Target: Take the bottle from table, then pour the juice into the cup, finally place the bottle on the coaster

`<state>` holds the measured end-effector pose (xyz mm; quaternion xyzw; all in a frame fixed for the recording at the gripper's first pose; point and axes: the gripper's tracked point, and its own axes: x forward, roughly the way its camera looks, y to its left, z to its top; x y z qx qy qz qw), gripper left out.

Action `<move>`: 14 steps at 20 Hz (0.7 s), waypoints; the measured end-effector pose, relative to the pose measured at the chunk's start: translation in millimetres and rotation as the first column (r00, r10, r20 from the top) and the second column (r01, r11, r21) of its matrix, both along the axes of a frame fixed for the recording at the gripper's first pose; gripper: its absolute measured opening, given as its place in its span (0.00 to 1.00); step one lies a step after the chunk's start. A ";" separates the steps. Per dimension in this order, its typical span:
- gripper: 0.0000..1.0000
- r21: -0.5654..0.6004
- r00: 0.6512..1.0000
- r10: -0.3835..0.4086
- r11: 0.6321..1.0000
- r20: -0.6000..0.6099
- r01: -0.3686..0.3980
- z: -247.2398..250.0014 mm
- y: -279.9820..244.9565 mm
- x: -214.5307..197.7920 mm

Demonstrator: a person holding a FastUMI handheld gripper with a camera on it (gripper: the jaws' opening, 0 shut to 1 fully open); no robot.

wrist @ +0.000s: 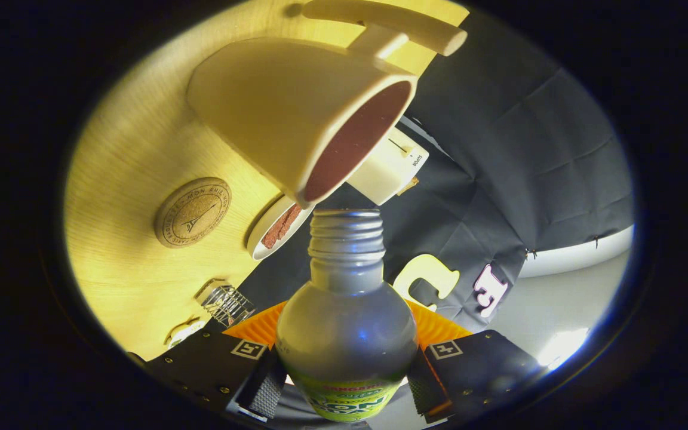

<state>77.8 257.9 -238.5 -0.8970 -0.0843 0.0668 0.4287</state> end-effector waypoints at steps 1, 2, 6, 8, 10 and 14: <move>0.83 0.011 1.000 0.000 1.000 -0.001 0.000 -0.3 0.0 0.4; 0.83 0.023 1.000 0.001 1.000 -0.002 -0.001 -1.2 0.3 0.6; 0.83 0.086 1.000 -0.001 0.996 -0.008 0.001 -2.1 -4.3 3.4; 0.83 0.153 1.000 0.004 0.988 -0.004 -0.003 0.2 -6.9 5.2; 0.83 0.229 1.000 0.004 0.974 -0.012 -0.001 0.3 -8.7 6.4; 0.83 0.369 1.000 0.014 0.929 -0.019 -0.006 0.0 -7.0 3.1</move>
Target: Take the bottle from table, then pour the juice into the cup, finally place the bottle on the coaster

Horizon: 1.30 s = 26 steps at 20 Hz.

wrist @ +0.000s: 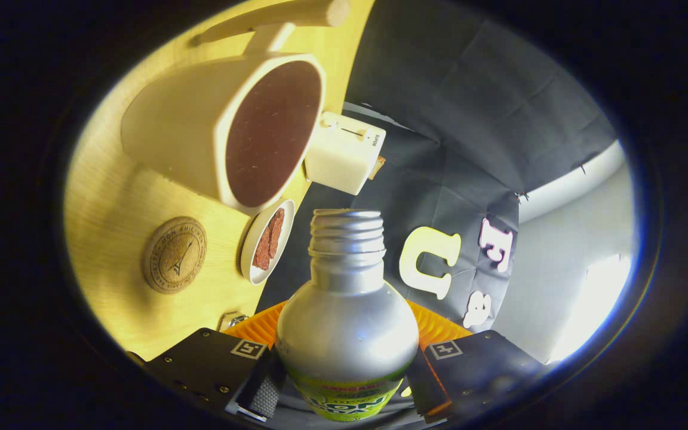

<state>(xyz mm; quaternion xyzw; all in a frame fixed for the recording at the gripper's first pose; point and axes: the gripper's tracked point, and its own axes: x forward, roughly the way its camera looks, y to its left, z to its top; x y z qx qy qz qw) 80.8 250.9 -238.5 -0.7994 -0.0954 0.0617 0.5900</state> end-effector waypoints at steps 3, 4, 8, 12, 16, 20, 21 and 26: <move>0.83 0.119 1.000 0.006 0.993 0.008 -0.007 3.0 -2.9 -3.1; 0.83 0.165 1.000 0.004 0.986 0.005 -0.005 3.9 -6.0 -2.8; 0.83 0.347 0.999 -0.017 0.937 -0.031 0.027 1.3 -11.9 -4.3; 0.83 0.529 0.998 -0.045 0.846 -0.041 0.060 8.1 -24.2 -6.2; 0.83 0.703 0.995 -0.055 0.704 -0.084 0.099 6.0 -27.8 -7.9; 0.83 0.824 0.991 -0.030 0.552 -0.133 0.127 5.1 -26.3 -9.5; 0.83 0.849 0.989 -0.014 0.511 -0.147 0.133 5.3 -24.0 -10.8; 0.83 0.930 0.982 0.023 0.327 -0.186 0.168 9.3 -26.5 -10.8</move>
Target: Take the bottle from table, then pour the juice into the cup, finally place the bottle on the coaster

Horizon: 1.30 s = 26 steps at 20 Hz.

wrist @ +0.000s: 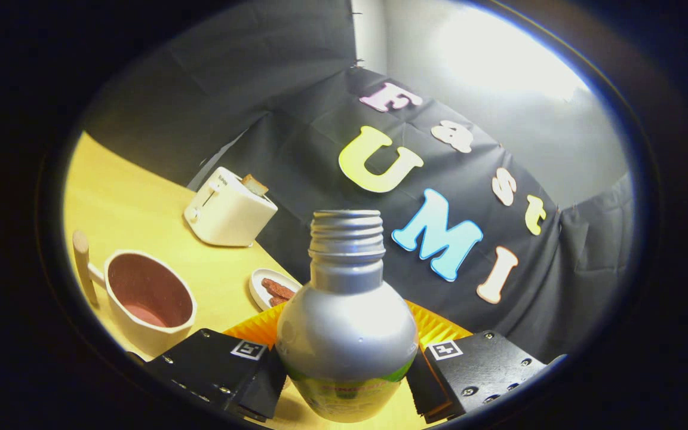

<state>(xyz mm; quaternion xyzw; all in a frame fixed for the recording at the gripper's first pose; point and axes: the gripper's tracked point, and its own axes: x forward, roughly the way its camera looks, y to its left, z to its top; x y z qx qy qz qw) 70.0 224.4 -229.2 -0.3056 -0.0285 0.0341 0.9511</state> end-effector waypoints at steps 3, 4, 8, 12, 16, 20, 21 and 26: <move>0.83 0.178 0.997 0.035 0.984 -0.072 -0.021 4.3 -2.2 6.4; 0.83 0.258 0.991 0.064 0.966 -0.114 -0.033 0.8 1.2 8.9; 0.83 0.521 0.951 0.168 0.853 -0.260 -0.008 -4.9 5.6 16.6; 0.83 0.569 0.940 0.206 0.822 -0.274 -0.015 -1.5 12.4 25.9; 0.83 0.568 0.946 0.205 0.823 -0.251 -0.027 -8.5 19.7 38.1; 0.83 0.555 0.946 0.179 0.832 -0.271 0.001 -27.8 21.0 60.1; 0.83 0.553 0.945 0.183 0.833 -0.270 -0.004 -31.8 23.0 64.1; 0.83 0.584 0.948 0.171 0.812 -0.267 0.018 -53.2 21.5 82.3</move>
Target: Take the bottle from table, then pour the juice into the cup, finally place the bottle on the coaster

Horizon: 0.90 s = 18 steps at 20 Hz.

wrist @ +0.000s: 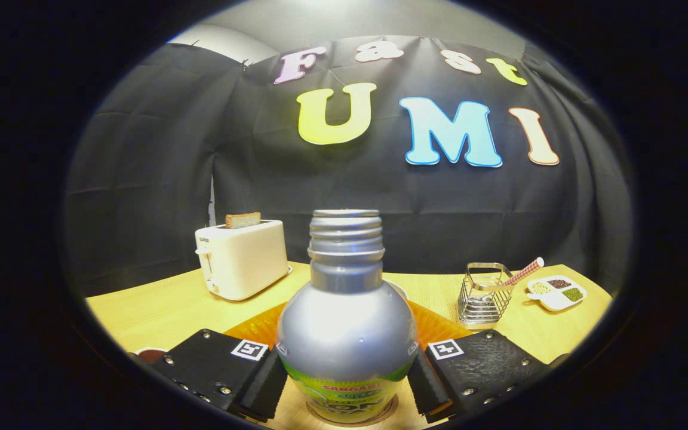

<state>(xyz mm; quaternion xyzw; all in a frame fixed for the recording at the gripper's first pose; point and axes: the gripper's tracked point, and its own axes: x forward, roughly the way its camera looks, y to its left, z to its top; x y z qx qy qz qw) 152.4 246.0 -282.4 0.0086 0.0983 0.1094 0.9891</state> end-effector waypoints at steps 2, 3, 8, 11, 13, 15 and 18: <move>0.83 0.009 1.000 -0.007 1.000 -0.009 0.007 -8.4 -1.9 4.2; 0.83 0.016 1.000 -0.009 1.000 -0.008 0.009 -9.6 -2.7 5.6; 0.83 -0.006 1.000 0.003 1.000 0.024 -0.003 -10.2 3.2 3.2; 0.84 -0.066 0.998 0.017 0.998 0.061 -0.013 -9.0 6.5 2.0; 0.85 -0.102 0.998 0.027 0.995 0.064 -0.020 -11.8 7.7 1.1; 0.93 -0.105 0.996 0.045 0.994 0.073 -0.037 -7.0 11.9 -1.6; 0.93 -0.087 0.995 0.008 0.996 0.104 0.001 17.4 4.6 -6.7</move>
